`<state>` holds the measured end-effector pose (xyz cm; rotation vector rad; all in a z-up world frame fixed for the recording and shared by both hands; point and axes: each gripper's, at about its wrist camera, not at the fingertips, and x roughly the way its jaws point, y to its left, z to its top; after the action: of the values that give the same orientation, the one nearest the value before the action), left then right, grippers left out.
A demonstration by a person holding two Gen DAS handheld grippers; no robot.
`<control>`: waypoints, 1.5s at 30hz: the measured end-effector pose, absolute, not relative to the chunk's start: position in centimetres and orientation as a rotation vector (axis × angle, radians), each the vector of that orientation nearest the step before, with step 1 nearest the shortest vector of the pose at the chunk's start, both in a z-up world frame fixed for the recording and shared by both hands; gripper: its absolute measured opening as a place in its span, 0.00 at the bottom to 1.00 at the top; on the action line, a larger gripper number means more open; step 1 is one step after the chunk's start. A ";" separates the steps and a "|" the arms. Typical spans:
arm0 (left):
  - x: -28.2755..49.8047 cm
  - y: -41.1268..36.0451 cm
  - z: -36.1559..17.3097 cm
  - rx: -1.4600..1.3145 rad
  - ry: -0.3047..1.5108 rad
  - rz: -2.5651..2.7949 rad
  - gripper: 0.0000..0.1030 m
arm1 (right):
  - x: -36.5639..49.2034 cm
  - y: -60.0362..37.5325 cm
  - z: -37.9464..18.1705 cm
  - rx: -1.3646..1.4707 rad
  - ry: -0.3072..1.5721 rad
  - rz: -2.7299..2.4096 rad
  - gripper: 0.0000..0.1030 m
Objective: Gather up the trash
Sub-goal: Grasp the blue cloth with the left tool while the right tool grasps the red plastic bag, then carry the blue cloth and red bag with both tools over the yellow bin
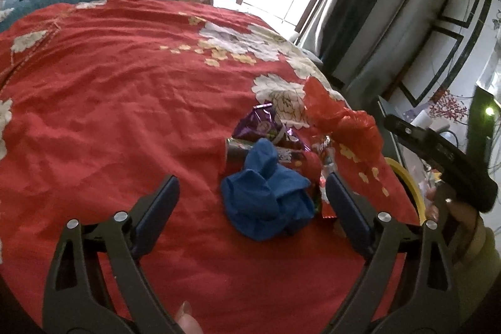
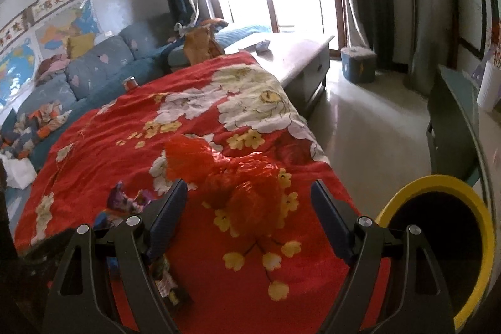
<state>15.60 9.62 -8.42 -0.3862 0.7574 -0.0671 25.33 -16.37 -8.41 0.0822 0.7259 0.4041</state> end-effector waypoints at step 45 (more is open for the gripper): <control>14.9 9.7 -7.5 -0.389 0.752 -0.075 0.14 | 20.7 -20.2 -8.1 0.219 0.712 0.448 0.18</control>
<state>14.91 9.73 -7.48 -0.3892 0.7525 -0.0746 20.73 -20.22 -8.06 0.2191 0.7118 0.4483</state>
